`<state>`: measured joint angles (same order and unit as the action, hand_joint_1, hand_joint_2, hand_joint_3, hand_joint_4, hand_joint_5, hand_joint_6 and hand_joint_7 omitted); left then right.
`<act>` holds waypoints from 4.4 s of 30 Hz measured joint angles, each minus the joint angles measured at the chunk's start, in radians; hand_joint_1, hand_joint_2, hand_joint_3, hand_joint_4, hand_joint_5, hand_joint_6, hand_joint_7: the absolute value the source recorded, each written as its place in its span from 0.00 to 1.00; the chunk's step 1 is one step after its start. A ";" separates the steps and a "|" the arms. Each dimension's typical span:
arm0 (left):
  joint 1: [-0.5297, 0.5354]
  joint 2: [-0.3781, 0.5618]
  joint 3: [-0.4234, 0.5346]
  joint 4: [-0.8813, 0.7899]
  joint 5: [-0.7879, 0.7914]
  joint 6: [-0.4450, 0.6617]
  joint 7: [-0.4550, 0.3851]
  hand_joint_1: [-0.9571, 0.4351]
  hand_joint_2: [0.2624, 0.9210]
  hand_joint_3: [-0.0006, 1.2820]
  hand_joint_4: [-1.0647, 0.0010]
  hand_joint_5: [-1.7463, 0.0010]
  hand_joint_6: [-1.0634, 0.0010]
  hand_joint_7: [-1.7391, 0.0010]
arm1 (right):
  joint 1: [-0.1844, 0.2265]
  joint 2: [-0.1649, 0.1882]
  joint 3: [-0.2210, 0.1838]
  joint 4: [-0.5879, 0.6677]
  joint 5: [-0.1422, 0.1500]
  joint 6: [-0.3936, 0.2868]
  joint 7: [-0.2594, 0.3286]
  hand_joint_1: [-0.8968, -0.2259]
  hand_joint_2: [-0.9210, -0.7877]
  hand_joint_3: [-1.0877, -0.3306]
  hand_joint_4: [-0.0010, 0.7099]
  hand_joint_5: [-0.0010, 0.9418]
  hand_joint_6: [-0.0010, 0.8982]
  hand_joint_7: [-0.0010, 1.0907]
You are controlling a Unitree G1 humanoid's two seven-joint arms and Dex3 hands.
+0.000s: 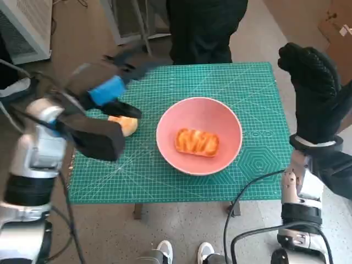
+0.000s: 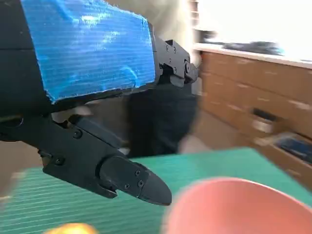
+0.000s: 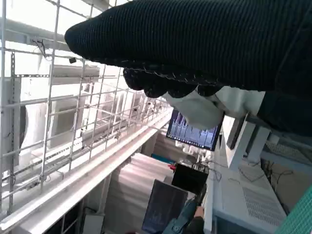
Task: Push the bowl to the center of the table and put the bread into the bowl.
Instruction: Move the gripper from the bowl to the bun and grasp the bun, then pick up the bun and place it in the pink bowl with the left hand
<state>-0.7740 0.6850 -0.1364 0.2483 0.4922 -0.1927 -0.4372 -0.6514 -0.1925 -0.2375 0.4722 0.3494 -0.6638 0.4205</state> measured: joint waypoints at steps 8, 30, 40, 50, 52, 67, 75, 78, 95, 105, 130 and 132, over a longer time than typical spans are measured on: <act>0.034 0.014 -0.004 0.018 0.002 0.054 -0.017 0.41 0.76 0.00 0.95 1.00 0.76 1.00 | -0.011 0.001 0.003 0.009 0.000 -0.008 0.004 0.65 0.00 0.93 0.56 0.00 0.54 0.01; -0.081 -0.049 -0.200 0.485 0.115 0.040 -0.020 0.45 0.71 0.00 1.00 1.00 0.80 1.00 | -0.047 -0.001 0.005 0.079 -0.001 -0.044 0.035 0.65 0.00 0.90 0.56 0.00 0.53 0.00; -0.196 -0.153 -0.331 0.789 0.231 0.054 0.096 0.48 0.70 0.00 1.00 1.00 0.80 1.00 | -0.053 -0.005 0.004 0.074 -0.002 -0.043 0.041 0.65 0.00 0.90 0.57 0.00 0.53 0.00; -0.270 -0.247 -0.408 0.991 0.289 0.098 0.218 0.61 0.70 0.00 0.97 0.99 0.77 0.99 | -0.052 -0.014 0.002 0.057 -0.018 -0.043 0.028 0.63 0.00 0.89 0.57 0.00 0.53 0.00; -0.274 -0.258 -0.417 1.010 0.294 0.105 0.246 0.64 0.72 0.01 0.95 0.99 0.76 0.99 | -0.051 -0.017 0.001 0.056 -0.022 -0.044 0.026 0.63 0.00 0.89 0.57 0.00 0.53 0.00; -0.282 -0.284 -0.533 1.059 0.379 0.108 0.427 0.69 0.99 0.11 0.48 0.21 0.40 0.44 | -0.023 -0.026 -0.003 0.001 -0.006 -0.016 0.020 0.60 0.00 0.91 0.58 0.00 0.54 0.01; -0.286 -0.216 -0.483 0.872 0.353 0.084 0.405 0.69 1.00 0.06 0.38 0.33 0.40 0.32 | 0.004 -0.027 -0.007 -0.046 0.005 0.010 0.020 0.60 0.00 0.93 0.59 0.01 0.54 0.00; -0.282 -0.187 -0.442 0.753 0.337 0.083 0.401 0.69 0.98 0.03 0.31 0.39 0.37 0.33 | 0.004 -0.027 -0.008 -0.052 0.005 0.010 0.020 0.60 0.00 0.93 0.58 0.00 0.54 0.00; -0.155 -0.168 -0.297 0.114 0.275 0.058 0.329 0.69 0.96 0.01 0.19 0.42 0.35 0.38 | 0.000 -0.026 -0.004 -0.059 0.001 0.009 0.020 0.62 0.00 0.92 0.58 0.00 0.53 0.00; -0.135 -0.326 -0.345 -0.057 0.240 -0.004 0.267 0.69 0.93 0.14 0.33 0.28 0.46 0.35 | -0.002 -0.016 0.010 -0.036 -0.001 0.009 0.025 0.62 0.00 0.91 0.59 0.00 0.54 0.00; -0.105 -0.401 -0.346 0.215 0.188 0.072 0.127 0.29 0.83 0.01 0.99 1.00 0.80 1.00 | 0.019 -0.025 -0.003 -0.053 0.001 0.004 0.027 0.63 0.00 0.91 0.59 0.00 0.54 0.00; -0.098 -0.399 -0.336 0.213 0.176 0.063 0.132 0.26 0.85 0.01 0.99 1.00 0.80 1.00 | 0.019 -0.025 -0.003 -0.057 0.001 0.005 0.023 0.62 0.00 0.91 0.59 0.00 0.54 0.00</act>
<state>-0.8721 0.2859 -0.4727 0.4611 0.6681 -0.1296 -0.3047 -0.6324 -0.2172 -0.2404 0.4154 0.3499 -0.6587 0.4431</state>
